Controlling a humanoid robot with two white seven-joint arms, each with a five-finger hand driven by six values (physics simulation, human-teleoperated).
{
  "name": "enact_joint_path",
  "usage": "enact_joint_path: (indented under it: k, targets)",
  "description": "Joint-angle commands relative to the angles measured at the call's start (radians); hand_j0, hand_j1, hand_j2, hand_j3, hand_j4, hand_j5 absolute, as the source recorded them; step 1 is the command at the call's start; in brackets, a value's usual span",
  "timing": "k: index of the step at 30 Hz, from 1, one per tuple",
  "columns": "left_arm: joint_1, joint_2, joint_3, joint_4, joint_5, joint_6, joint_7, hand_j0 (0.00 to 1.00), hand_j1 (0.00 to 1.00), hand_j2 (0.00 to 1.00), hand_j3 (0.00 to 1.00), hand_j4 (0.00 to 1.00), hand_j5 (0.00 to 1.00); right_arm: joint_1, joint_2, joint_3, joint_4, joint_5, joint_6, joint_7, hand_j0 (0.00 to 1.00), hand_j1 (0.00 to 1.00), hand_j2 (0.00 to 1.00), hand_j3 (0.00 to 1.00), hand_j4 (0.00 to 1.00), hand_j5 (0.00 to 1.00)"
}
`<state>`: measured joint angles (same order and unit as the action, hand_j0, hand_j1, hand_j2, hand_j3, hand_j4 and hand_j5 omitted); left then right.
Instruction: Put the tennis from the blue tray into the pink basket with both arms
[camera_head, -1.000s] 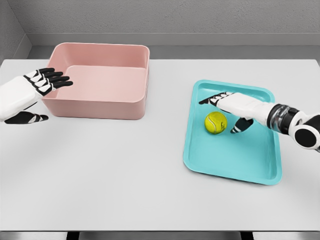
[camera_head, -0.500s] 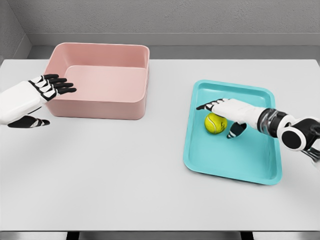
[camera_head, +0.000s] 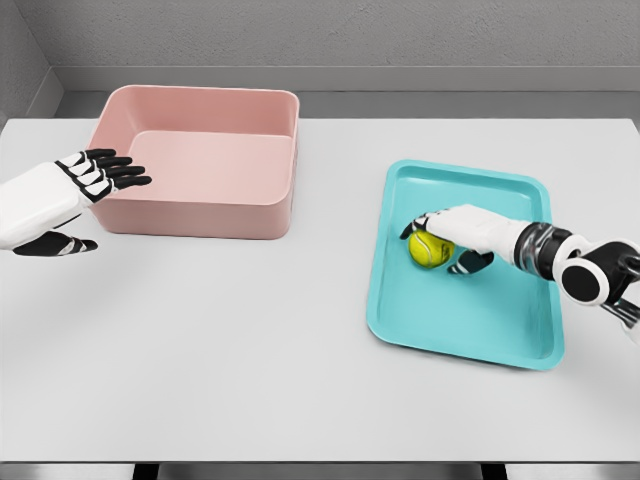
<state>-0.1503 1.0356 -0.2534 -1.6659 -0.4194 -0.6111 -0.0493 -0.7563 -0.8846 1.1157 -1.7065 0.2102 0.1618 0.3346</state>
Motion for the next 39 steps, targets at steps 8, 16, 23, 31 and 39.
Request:
enact_joint_path:
  k: [8, 16, 23, 31, 39]
  targets:
    - [0.000, 0.001, -0.001, 0.000, 0.007, 0.000, 0.000, 1.00, 1.00, 1.00, 1.00, 1.00, 1.00, -0.002, -0.002, 0.001, -0.001, 0.000, 0.001, 0.009, 0.57, 0.57, 0.57, 0.57, 0.57, 0.57]
    - [0.000, 0.003, 0.000, 0.000, 0.007, 0.000, 0.000, 1.00, 1.00, 1.00, 1.00, 1.00, 1.00, -0.015, -0.008, -0.010, -0.008, 0.001, -0.001, 0.009, 0.56, 0.56, 0.56, 0.56, 0.56, 0.56]
    - [0.000, 0.006, 0.002, 0.000, 0.007, 0.000, 0.002, 1.00, 1.00, 1.00, 1.00, 1.00, 1.00, -0.051, -0.008, -0.031, -0.031, 0.000, -0.001, 0.023, 0.55, 0.55, 0.55, 0.55, 0.55, 0.55]
    - [0.000, 0.008, 0.002, 0.001, 0.007, 0.000, 0.002, 1.00, 1.00, 1.00, 1.00, 1.00, 1.00, -0.084, 0.047, -0.027, -0.047, 0.001, -0.099, 0.052, 0.55, 0.55, 0.55, 0.55, 0.55, 0.55]
    - [0.000, 0.008, 0.003, 0.003, 0.005, 0.000, 0.000, 1.00, 1.00, 1.00, 1.00, 1.00, 1.00, -0.117, 0.119, -0.014, -0.047, 0.000, -0.269, 0.084, 0.55, 0.55, 0.55, 0.55, 0.55, 0.55]
